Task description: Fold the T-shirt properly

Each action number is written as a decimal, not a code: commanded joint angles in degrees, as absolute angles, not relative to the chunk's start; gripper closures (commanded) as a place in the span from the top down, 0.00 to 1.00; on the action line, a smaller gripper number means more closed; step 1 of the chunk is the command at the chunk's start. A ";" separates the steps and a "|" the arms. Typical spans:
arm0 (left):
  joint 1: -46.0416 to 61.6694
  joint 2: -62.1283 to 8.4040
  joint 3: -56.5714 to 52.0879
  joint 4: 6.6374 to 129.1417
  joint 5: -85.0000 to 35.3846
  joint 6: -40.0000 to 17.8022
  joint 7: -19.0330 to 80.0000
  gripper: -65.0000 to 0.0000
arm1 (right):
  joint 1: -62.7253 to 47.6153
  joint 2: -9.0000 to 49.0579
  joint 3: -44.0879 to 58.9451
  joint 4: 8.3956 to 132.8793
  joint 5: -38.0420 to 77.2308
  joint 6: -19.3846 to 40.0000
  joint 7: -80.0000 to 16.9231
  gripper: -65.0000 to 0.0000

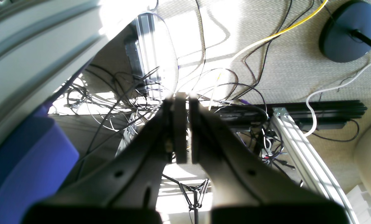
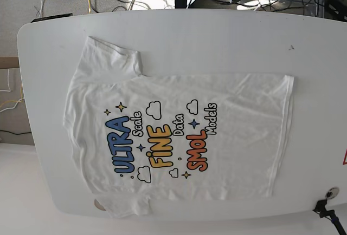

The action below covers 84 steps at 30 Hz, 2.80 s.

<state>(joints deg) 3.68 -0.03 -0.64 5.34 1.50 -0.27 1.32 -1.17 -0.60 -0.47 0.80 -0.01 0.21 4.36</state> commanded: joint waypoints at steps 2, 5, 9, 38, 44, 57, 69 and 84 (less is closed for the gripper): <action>6.90 -0.04 -0.66 10.24 1.63 -0.48 1.63 0.03 | -1.36 -0.48 -0.48 0.92 -0.13 0.40 4.62 0.01; 10.24 -0.04 -0.66 15.87 1.63 -0.48 1.63 0.03 | -3.21 -0.48 -0.48 4.53 -0.13 0.31 5.58 0.01; 13.49 -0.04 -0.66 21.14 1.63 -0.48 1.63 0.03 | -8.48 -0.40 -0.48 13.49 -0.13 0.31 5.41 0.01; 41.54 -3.21 -0.75 61.85 1.54 -0.48 1.63 0.03 | -45.05 1.89 -0.48 64.84 -0.13 0.48 5.32 0.00; 48.84 -4.18 -0.75 71.43 1.54 -0.48 1.63 0.03 | -52.88 1.98 -0.40 76.97 -0.13 0.31 5.32 0.00; 61.67 -8.13 -0.84 94.99 1.54 -0.57 1.89 0.05 | -65.71 1.98 -0.40 101.58 -0.13 0.22 5.32 0.01; 68.53 -8.04 -5.32 110.02 1.54 -0.57 1.98 0.54 | -69.23 1.89 -0.40 114.42 -0.13 0.13 0.84 0.16; 64.92 -8.40 -7.34 112.84 -7.69 -0.57 1.54 0.54 | -61.23 1.98 -0.48 115.30 0.31 0.66 1.19 0.85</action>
